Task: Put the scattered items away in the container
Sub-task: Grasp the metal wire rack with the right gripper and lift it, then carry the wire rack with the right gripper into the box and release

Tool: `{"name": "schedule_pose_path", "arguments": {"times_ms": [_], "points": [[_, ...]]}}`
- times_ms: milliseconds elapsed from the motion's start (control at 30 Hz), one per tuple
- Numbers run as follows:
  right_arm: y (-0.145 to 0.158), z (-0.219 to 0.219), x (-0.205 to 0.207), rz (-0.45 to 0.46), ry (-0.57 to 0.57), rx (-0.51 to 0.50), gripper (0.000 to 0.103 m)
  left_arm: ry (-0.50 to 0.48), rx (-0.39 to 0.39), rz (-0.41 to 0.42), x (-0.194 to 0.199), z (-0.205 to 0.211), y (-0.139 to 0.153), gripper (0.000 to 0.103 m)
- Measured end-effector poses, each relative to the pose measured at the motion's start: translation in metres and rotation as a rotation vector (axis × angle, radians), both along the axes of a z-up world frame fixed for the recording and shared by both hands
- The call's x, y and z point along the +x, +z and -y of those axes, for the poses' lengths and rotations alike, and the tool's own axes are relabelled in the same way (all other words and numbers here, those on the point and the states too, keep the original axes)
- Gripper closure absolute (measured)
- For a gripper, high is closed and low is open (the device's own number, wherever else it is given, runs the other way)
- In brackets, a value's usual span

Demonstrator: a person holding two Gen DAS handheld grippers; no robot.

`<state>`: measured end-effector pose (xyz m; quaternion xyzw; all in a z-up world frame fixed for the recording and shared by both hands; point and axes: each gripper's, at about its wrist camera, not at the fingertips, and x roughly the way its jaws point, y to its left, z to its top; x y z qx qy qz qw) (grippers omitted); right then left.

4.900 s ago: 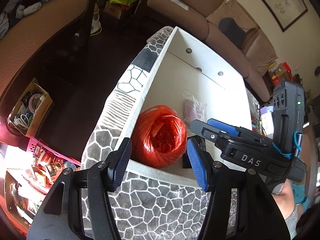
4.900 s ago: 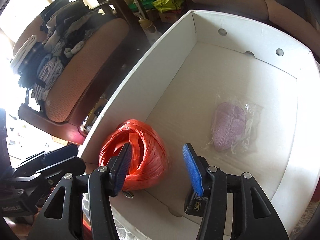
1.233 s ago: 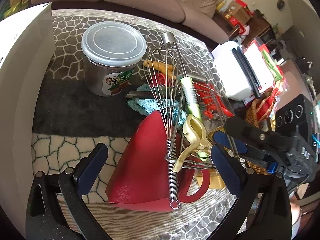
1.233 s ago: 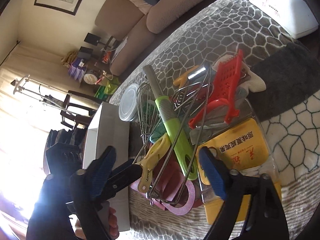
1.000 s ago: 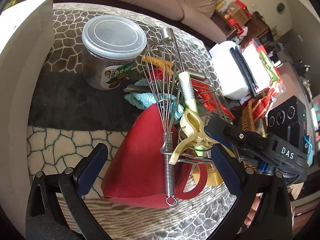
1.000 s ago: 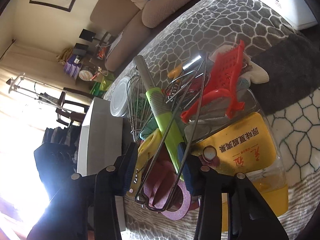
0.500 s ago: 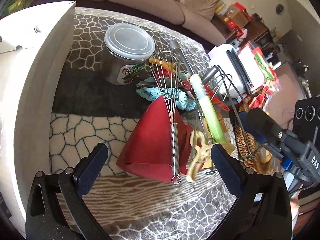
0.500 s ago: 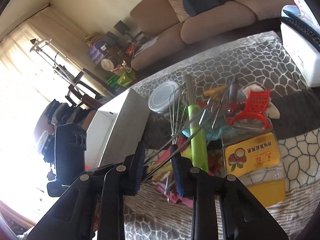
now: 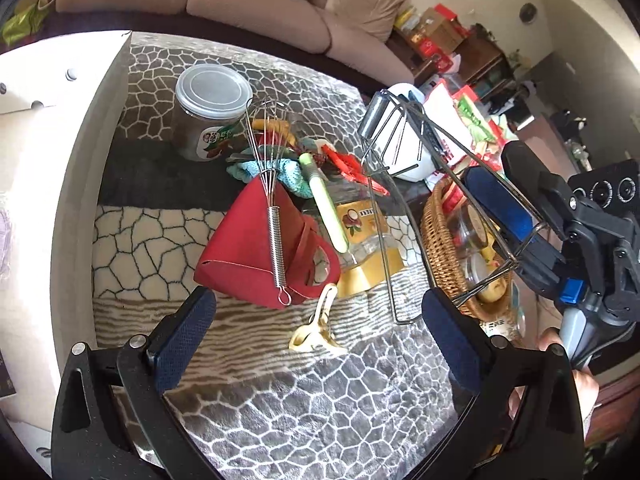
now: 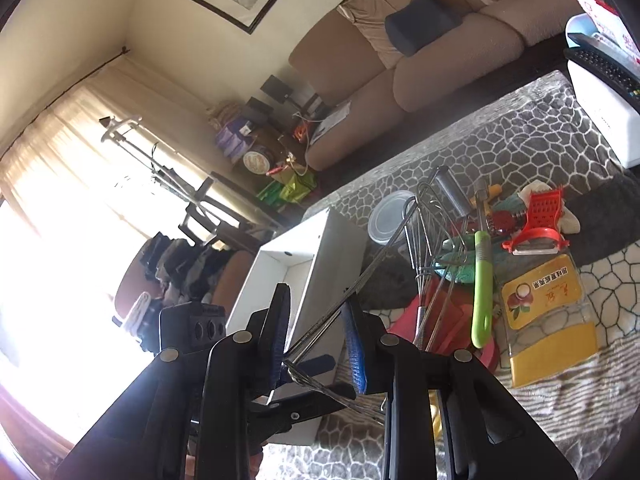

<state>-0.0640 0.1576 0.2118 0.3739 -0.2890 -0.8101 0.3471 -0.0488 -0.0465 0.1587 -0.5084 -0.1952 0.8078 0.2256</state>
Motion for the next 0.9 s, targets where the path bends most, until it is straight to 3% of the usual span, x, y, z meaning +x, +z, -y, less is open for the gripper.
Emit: {"name": "schedule_pose_path", "arguments": {"times_ms": [367, 667, 833, 900], "points": [[0.049, 0.021, 0.035, -0.052, 0.04, 0.009, 0.076, -0.04, 0.008, -0.089, 0.049, 0.005, 0.054, 0.0], [0.073, 0.073, 0.056, -0.085, 0.105, 0.006, 0.076, 0.018, -0.012, -0.151, 0.083, 0.061, 0.089, 0.0], [0.077, 0.113, 0.066, -0.09, 0.151, 0.0, 0.076, 0.066, -0.163, -0.234, 0.099, 0.09, 0.108, 0.0], [0.076, 0.129, 0.07, -0.093, 0.167, -0.003, 0.076, 0.09, -0.18, -0.25, 0.105, 0.102, 0.111, 0.0]]}}
